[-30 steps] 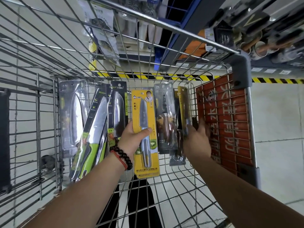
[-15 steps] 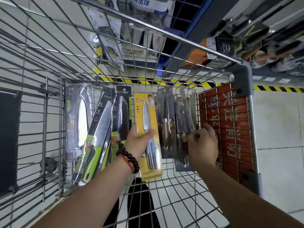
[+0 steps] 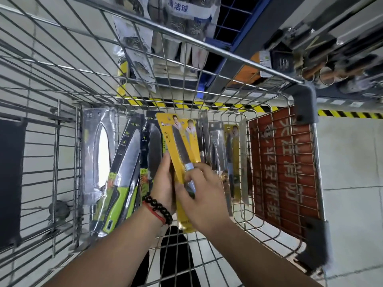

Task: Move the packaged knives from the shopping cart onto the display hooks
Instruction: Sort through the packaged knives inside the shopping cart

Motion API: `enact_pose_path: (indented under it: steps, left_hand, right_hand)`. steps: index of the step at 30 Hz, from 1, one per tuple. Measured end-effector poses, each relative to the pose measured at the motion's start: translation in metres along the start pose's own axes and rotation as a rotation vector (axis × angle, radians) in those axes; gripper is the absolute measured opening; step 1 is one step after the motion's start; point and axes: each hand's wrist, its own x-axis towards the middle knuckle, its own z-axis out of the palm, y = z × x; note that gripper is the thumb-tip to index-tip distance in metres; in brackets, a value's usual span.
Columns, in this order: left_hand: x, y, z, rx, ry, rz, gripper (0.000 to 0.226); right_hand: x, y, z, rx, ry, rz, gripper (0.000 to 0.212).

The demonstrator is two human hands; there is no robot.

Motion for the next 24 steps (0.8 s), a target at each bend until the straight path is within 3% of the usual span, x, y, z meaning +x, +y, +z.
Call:
enact_pose_path:
  steps: [3,5,6,8,10,12,15,17,20,22,24]
  left_hand:
    - [0.000,0.007,-0.009,0.020,0.044,0.008,0.078]
    - [0.003,0.011,-0.014,0.085,0.088,0.078,0.057]
    - [0.005,0.013,-0.017,0.110,0.111,0.101,0.042]
    - [0.004,0.018,-0.019,0.155,0.144,0.089,0.031]
    - [0.002,0.020,-0.022,0.161,0.160,0.076,0.041]
    - [0.002,0.020,-0.022,0.173,0.162,0.080,0.035]
    - [0.000,0.021,-0.021,0.229,0.155,0.096,0.019]
    - [-0.001,0.020,-0.022,0.243,0.162,0.087,0.021]
    - [-0.002,0.020,-0.021,0.237,0.155,0.063,0.044]
    - [-0.002,0.019,-0.020,0.235,0.154,0.081,0.029]
    - [-0.005,0.021,-0.016,0.240,0.134,0.091,0.031]
  right_hand:
    - [0.003,-0.003,-0.006,0.131,-0.133,-0.068,0.034]
    - [0.007,-0.002,-0.016,0.330,-0.212,-0.093,0.032]
    - [0.010,0.003,-0.021,0.486,-0.214,-0.007,0.027]
    - [0.025,0.023,-0.026,0.655,-0.028,0.278,0.024]
    - [0.044,0.052,-0.028,0.570,0.137,0.596,0.025]
    - [0.055,0.077,-0.028,0.351,0.119,0.805,0.027]
    - [0.057,0.088,-0.021,0.111,0.055,0.819,0.025]
    - [0.060,0.082,-0.013,0.106,0.065,0.824,0.031]
    - [0.064,0.080,-0.001,0.144,0.116,0.850,0.046]
    - [0.063,0.085,0.002,0.102,0.149,0.836,0.046]
    - [0.062,0.087,0.000,0.012,0.146,0.799,0.046]
